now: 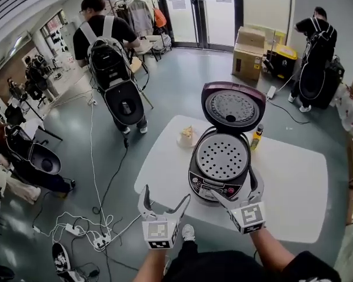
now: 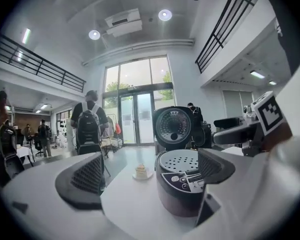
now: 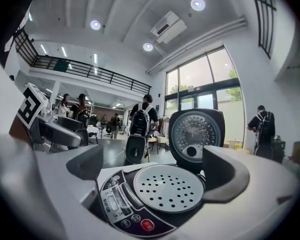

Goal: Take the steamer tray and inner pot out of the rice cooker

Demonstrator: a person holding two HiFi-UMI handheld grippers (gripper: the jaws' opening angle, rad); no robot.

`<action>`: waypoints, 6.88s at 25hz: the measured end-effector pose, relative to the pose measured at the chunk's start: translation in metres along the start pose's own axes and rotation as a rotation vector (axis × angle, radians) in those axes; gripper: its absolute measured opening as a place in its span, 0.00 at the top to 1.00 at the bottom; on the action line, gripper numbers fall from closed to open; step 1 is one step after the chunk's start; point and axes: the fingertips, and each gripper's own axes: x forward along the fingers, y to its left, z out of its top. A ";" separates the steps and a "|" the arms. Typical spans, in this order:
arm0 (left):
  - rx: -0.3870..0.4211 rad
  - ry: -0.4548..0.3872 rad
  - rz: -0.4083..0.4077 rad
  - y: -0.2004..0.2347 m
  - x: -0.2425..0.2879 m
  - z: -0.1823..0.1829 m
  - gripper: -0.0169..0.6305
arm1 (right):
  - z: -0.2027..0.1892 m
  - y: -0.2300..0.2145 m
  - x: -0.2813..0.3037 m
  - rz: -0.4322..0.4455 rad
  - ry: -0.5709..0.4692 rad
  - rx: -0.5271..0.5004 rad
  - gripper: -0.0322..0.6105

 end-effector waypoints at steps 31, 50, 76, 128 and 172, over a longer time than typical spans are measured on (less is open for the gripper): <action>0.145 0.559 -0.356 -0.041 0.249 -0.076 0.13 | -0.156 -0.155 0.074 -0.397 0.725 0.021 0.13; 0.220 0.647 -0.380 -0.039 0.273 -0.115 0.43 | -0.211 -0.153 0.084 -0.356 0.895 -0.072 0.47; 0.343 0.540 -0.410 -0.051 0.267 -0.096 0.84 | -0.179 -0.141 0.092 -0.352 0.823 -0.204 0.76; 0.412 0.259 -0.503 -0.344 0.226 0.032 0.83 | -0.103 -0.340 -0.155 -0.604 0.630 -0.258 0.79; 0.395 0.556 -0.392 -0.434 0.346 -0.208 0.73 | -0.389 -0.404 -0.143 -0.461 0.823 -0.110 0.61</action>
